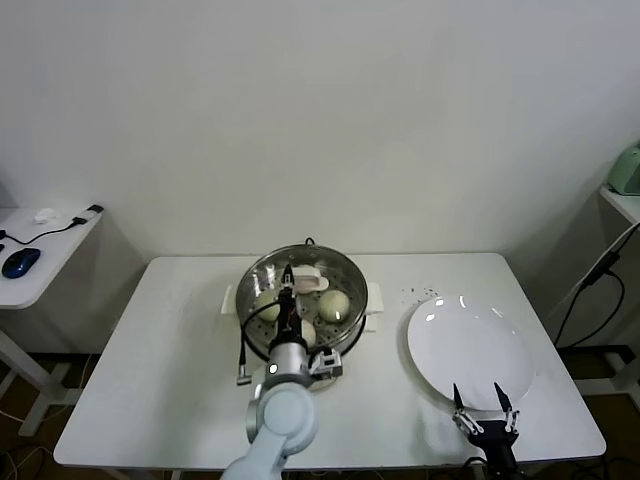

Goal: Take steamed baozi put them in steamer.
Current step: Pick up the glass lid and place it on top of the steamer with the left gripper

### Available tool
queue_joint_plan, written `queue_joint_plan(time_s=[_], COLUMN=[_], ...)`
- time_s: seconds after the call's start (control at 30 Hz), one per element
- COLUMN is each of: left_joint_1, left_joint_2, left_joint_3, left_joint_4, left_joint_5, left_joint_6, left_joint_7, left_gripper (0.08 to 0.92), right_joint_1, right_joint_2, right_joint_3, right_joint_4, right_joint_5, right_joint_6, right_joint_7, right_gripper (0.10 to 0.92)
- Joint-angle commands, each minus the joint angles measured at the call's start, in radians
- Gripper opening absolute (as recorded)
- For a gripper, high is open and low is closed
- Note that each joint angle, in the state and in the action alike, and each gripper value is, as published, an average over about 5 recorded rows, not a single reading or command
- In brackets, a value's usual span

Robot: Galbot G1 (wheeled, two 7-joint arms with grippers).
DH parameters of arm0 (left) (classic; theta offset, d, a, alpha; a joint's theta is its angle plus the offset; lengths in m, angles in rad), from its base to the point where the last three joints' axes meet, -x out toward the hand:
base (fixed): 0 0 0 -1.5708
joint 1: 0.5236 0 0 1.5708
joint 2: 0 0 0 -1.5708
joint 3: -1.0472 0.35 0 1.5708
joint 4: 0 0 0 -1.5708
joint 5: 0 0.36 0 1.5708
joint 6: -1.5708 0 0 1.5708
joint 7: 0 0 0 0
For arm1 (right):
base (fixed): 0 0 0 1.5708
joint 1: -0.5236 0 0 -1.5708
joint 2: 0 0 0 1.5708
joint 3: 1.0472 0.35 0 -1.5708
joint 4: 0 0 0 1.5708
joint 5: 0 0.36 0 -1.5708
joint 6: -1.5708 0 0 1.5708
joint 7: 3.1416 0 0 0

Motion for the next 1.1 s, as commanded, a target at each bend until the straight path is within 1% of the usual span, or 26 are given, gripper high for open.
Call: queue_joint_plan(time_s=[0.03, 0.27, 0.37, 0.7, 0.93, 1.03, 1.1], left_joint_1=[0.001, 0.003, 0.008, 0.015, 0.048, 0.081, 0.11], left_joint_2=[-0.003, 0.0, 0.004, 0.013, 0.04, 0.057, 0.074], left_joint_3=[0.0, -0.007, -0.007, 0.009, 0.028, 0.022, 0.013], left_joint_4=[0.008, 0.015, 0.009, -0.035, -0.127, -0.178, -0.219], left_joint_5=[0.008, 0.011, 0.012, -0.013, -0.053, -0.088, -0.151], left_joint_6=[-0.001, -0.012, -0.016, -0.019, -0.016, -0.027, -0.047], left_joint_7=[-0.004, -0.007, -0.004, 0.015, 0.045, 0.039, 0.016], left_gripper=[0.142, 0.145, 0.188, 0.475, 0.674, 0.759, 0.798], right_joint_1=[0.001, 0.004, 0.005, 0.008, 0.01, 0.009, 0.009], right_joint_2=[0.002, 0.006, 0.007, 0.006, 0.007, 0.005, 0.003], right_joint_3=[0.001, 0.002, 0.002, 0.0, -0.021, -0.029, -0.027], right_joint_4=[0.0, 0.0, 0.001, 0.005, 0.006, 0.011, 0.015], right_joint_5=[-0.004, -0.012, -0.016, -0.008, 0.017, 0.038, 0.046], right_joint_6=[0.008, 0.01, 0.008, -0.017, -0.03, -0.011, 0.001], right_joint_7=[-0.001, -0.003, -0.006, -0.019, -0.004, 0.017, 0.022], right_gripper=[0.823, 0.823, 0.823, 0.823, 0.823, 0.823, 0.823])
